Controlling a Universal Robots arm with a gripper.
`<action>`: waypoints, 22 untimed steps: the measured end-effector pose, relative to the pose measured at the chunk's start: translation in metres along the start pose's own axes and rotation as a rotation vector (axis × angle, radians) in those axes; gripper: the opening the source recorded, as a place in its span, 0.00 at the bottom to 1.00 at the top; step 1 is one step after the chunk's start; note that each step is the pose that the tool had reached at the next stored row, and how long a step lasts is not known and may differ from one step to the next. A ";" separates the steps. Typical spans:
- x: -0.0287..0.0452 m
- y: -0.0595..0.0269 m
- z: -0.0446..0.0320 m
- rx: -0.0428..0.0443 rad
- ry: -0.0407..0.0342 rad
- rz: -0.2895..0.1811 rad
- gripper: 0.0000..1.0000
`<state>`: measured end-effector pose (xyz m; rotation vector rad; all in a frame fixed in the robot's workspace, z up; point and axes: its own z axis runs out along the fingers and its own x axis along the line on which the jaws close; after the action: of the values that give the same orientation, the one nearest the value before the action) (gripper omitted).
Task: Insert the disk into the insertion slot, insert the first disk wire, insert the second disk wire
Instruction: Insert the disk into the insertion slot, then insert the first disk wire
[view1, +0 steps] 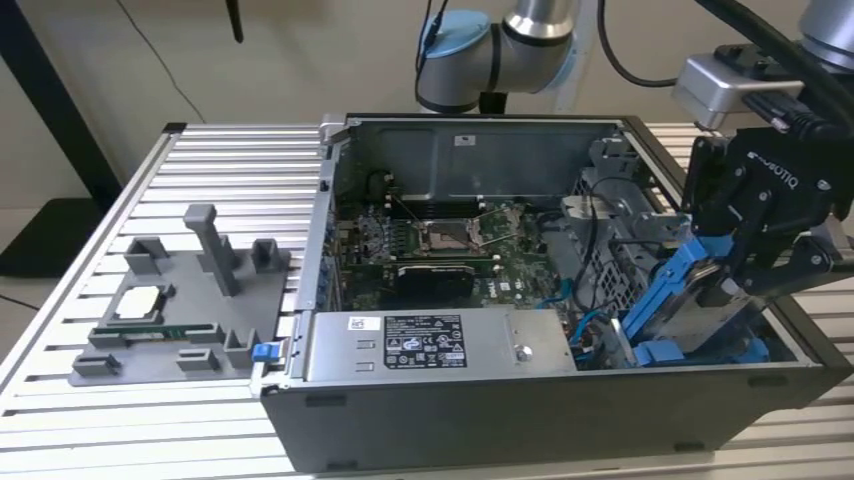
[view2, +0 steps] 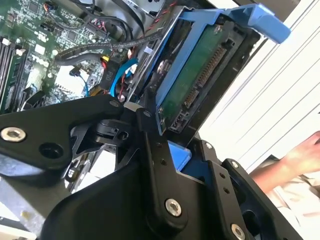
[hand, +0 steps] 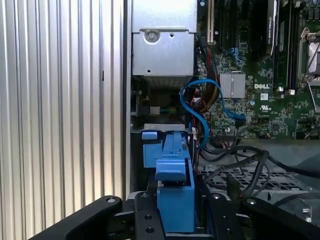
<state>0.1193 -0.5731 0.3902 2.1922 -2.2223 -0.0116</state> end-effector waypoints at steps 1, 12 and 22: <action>0.0000 0.0000 0.0000 0.0000 -0.0005 0.000 0.00; -0.0025 0.0002 -0.0002 0.0002 -0.0020 0.000 0.00; -0.0067 0.0031 -0.0003 0.0003 -0.0132 0.004 0.00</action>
<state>0.1163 -0.5664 0.3905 2.1941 -2.2338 -0.0257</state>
